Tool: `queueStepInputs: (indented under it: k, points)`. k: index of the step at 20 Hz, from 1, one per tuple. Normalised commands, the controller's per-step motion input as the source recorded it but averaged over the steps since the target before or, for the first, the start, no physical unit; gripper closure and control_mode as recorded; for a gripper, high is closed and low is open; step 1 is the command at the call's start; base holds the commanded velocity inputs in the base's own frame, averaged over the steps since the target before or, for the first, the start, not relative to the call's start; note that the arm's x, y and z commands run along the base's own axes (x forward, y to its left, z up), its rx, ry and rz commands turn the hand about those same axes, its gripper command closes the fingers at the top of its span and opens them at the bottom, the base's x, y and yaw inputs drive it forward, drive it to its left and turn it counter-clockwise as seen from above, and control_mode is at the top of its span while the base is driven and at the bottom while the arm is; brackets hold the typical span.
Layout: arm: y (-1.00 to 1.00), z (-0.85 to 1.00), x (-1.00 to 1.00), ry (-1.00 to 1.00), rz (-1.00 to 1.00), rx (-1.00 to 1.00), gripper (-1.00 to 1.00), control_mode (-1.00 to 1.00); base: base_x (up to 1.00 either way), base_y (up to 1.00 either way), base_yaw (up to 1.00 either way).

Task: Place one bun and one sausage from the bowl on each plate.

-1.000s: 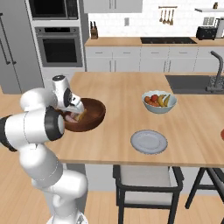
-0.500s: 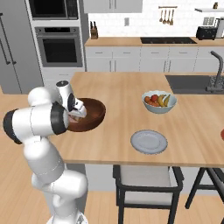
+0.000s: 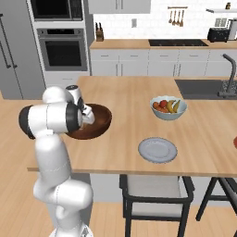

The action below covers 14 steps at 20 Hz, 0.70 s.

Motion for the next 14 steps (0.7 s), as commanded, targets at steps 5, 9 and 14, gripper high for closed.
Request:
queueStepInputs:
  k: [5,9,14]
  points:
    - [0.0,-0.26,0.34,0.0,0.0,-0.01,-1.0,-1.0,0.0,0.0,0.0]
    - [0.01,-0.11,0.42,0.0,0.0,0.0,-1.0,-1.0,0.0,0.0,0.0]
    - [0.01,-0.22,0.34,-0.05,0.0,0.0,-1.0,-1.0,0.0,0.0,0.0]
